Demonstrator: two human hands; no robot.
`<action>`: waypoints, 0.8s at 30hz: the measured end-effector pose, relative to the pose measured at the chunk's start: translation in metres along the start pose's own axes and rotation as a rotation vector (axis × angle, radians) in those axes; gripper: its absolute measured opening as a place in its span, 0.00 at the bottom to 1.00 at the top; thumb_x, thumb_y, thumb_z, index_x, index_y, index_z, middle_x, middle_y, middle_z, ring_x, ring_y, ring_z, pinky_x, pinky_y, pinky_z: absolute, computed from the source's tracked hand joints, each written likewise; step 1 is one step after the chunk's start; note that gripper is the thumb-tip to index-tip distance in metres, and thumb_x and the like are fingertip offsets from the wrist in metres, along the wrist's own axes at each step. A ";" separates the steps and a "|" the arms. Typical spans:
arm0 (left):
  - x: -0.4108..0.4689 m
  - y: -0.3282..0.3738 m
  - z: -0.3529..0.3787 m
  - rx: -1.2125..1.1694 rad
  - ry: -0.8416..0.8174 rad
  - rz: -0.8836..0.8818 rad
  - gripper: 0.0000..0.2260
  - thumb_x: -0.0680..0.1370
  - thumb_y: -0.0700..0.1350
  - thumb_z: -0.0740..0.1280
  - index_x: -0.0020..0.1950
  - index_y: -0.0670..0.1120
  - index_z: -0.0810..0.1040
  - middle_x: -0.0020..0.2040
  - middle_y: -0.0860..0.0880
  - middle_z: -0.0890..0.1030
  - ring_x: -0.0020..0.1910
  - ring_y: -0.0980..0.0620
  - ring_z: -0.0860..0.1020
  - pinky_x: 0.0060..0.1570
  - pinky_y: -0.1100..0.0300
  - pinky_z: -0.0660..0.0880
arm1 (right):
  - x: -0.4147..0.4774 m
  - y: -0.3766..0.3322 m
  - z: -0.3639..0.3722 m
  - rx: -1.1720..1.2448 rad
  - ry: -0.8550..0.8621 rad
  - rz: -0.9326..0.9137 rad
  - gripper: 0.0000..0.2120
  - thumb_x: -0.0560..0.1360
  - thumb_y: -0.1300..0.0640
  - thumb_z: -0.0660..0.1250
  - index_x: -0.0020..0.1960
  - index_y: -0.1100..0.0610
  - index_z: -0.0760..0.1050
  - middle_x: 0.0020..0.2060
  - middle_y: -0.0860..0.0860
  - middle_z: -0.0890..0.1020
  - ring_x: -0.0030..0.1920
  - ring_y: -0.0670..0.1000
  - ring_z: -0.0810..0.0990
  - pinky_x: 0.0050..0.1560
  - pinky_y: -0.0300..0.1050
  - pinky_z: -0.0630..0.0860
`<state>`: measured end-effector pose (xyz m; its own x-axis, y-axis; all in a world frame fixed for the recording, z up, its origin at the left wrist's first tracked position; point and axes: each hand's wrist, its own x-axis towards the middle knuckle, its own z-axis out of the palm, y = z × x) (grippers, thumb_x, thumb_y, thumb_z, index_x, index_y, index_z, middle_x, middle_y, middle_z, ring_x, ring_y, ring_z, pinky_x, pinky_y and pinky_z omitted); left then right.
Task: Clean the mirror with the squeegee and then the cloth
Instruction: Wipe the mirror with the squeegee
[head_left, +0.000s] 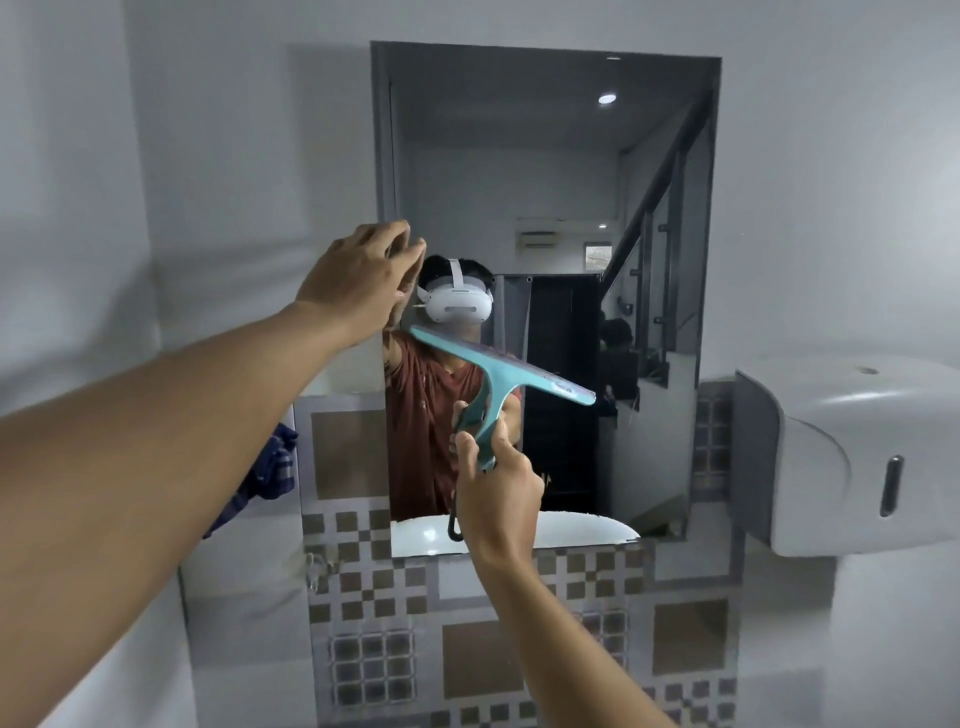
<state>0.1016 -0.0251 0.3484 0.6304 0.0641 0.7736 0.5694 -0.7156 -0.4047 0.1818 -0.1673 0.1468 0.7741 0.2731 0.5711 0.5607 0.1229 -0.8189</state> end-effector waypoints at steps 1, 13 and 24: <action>0.000 0.000 0.001 -0.002 -0.001 -0.002 0.28 0.77 0.43 0.71 0.75 0.43 0.67 0.74 0.40 0.66 0.71 0.36 0.67 0.65 0.38 0.72 | 0.001 0.001 0.001 -0.019 0.001 -0.002 0.24 0.81 0.46 0.64 0.76 0.48 0.66 0.54 0.47 0.86 0.51 0.48 0.85 0.56 0.47 0.82; -0.004 0.004 0.005 0.010 0.017 -0.007 0.28 0.77 0.42 0.69 0.76 0.43 0.65 0.75 0.39 0.64 0.73 0.36 0.65 0.67 0.39 0.70 | 0.008 0.021 -0.036 -0.598 -0.141 -0.307 0.25 0.82 0.46 0.61 0.77 0.46 0.64 0.50 0.51 0.83 0.43 0.53 0.82 0.38 0.47 0.78; -0.037 0.029 0.016 -0.030 0.037 -0.057 0.33 0.75 0.48 0.72 0.76 0.41 0.63 0.73 0.38 0.66 0.71 0.37 0.66 0.70 0.42 0.68 | 0.053 0.023 -0.103 -1.007 -0.273 -0.621 0.21 0.82 0.48 0.60 0.75 0.43 0.67 0.54 0.52 0.82 0.42 0.54 0.83 0.36 0.49 0.81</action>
<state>0.1030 -0.0376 0.3001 0.5772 0.0802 0.8126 0.5876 -0.7318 -0.3452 0.2661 -0.2486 0.1643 0.2736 0.6377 0.7200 0.8854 -0.4594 0.0705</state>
